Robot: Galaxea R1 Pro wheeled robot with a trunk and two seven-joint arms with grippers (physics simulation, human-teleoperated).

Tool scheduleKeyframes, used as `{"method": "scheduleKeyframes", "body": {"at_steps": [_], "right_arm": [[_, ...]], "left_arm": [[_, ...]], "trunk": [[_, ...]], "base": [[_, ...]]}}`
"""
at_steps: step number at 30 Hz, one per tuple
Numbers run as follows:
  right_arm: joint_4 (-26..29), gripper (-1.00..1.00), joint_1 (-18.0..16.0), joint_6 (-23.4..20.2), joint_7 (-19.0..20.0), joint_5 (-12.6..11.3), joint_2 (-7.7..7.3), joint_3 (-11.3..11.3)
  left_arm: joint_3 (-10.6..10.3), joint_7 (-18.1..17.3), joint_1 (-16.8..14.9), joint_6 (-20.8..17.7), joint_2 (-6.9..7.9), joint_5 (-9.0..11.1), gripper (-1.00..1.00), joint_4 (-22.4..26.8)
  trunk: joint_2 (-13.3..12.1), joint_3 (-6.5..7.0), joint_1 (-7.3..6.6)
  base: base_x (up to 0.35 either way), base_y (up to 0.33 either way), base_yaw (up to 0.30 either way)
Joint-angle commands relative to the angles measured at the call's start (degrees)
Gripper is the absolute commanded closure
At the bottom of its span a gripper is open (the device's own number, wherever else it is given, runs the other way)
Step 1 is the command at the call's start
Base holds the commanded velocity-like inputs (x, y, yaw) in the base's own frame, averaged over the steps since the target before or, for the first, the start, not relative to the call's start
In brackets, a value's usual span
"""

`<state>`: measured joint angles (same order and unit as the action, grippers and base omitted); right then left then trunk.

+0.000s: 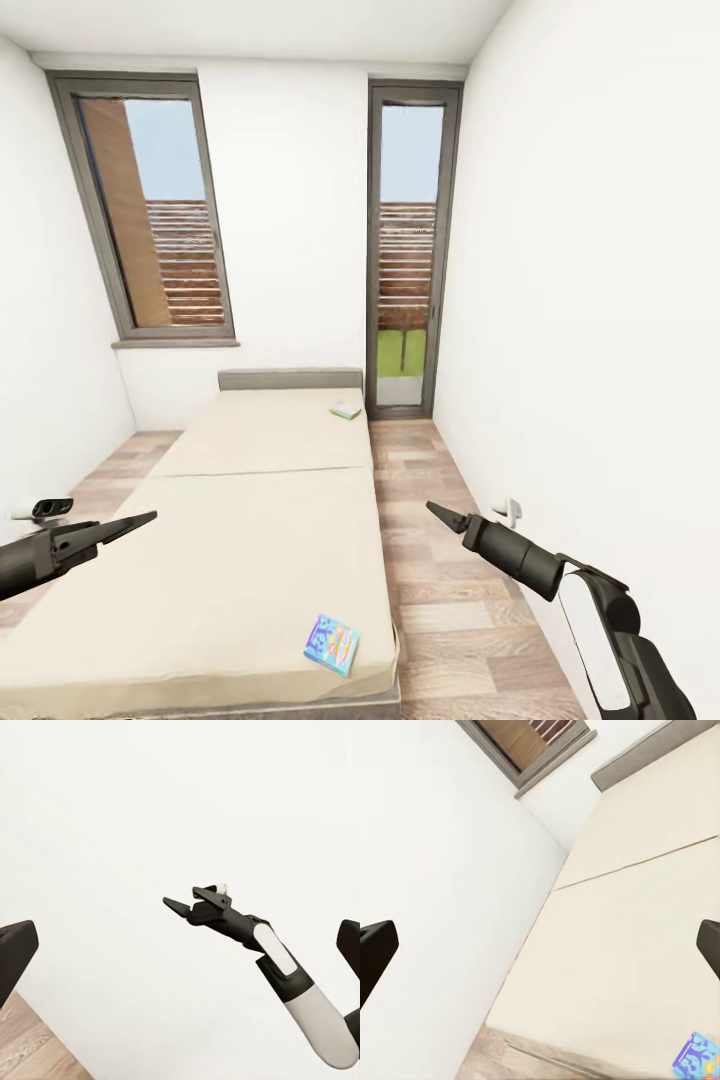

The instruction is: Put all the toys in the child's room - the three board games (two on the bed and one on the table), the two jigsaw puzzles on the table, and the tennis ball on the table - inside the toy box on the table in the child's room.

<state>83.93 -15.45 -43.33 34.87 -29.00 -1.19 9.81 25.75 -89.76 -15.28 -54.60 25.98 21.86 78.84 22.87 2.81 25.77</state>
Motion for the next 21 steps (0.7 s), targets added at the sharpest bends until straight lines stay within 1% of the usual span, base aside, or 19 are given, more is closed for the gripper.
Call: {"method": "scheduleKeyframes", "body": {"at_steps": [1, 5, 8, 11, 12, 13, 14, 18, 21], "right_arm": [[0.0, -1.0, 0.0, -0.4, 0.1, -0.2, 0.01, 0.1], [0.0, -1.0, 0.0, -0.4, 0.0, -0.2, 0.03, 0.0], [0.1, -1.0, 0.0, -0.4, -0.1, -0.1, 0.04, -0.2], [0.1, -1.0, 0.0, -0.4, -0.1, -0.1, 0.04, -0.2], [0.1, -1.0, 0.0, -0.4, -0.1, -0.1, 0.08, -0.3], [0.1, -1.0, 0.0, -0.4, -0.1, -0.1, 0.09, -0.3], [0.1, -1.0, 0.0, -0.4, -0.1, -0.1, 0.1, -0.3], [0.1, -1.0, -0.1, -0.4, -0.2, -0.1, 0.07, -0.3], [0.1, -1.0, -0.1, -0.4, -0.2, -0.1, 0.06, -0.3]], "left_arm": [[0.0, -0.2, 0.0, -0.6, -0.01, -0.1, -1.0, 0.0], [-0.2, -0.2, 0.0, -0.7, -0.1, -0.3, -1.0, 0.0], [-0.3, -0.2, 0.0, -0.7, -0.33, -1.2, -1.0, 0.0], [-0.4, -0.2, 0.0, -0.7, -0.53, -3.3, -1.0, 0.0], [-0.5, -0.2, 0.0, -0.8, -0.65, -4.9, -1.0, 0.0], [-0.5, -0.2, 0.0, -0.8, -0.7, -5.7, -1.0, 0.0], [-0.5, -0.2, 0.0, -0.9, -0.8, -7.1, -1.0, 0.0], [-0.5, 0.0, 0.0, -1.0, -1.0, -9.1, -1.0, 0.0], [-0.5, 0.7, 0.0, -1.1, -1.37, -9.7, -1.0, 0.0]], "trunk": [[0.0, -0.12, 0.01], [0.0, -0.29, 0.01], [0.0, -0.35, 0.01], [0.0, -0.39, 0.01], [0.0, -0.42, 0.01], [0.0, -0.45, 0.01], [0.0, -0.5, 0.01], [0.0, -0.78, 0.01], [1.2, -1.58, 0.67]], "base": [[-0.035, 0.0, 0.0], [-0.017, 0.0, 0.0], [-0.007, 0.0, 0.0], [-0.004, 0.0, 0.0], [-0.002, 0.0, 0.0], [-0.002, 0.0, 0.0], [0.0, 0.0, 0.0], [0.0, 0.0, 0.0], [0.0, 0.0, 0.0]]}}
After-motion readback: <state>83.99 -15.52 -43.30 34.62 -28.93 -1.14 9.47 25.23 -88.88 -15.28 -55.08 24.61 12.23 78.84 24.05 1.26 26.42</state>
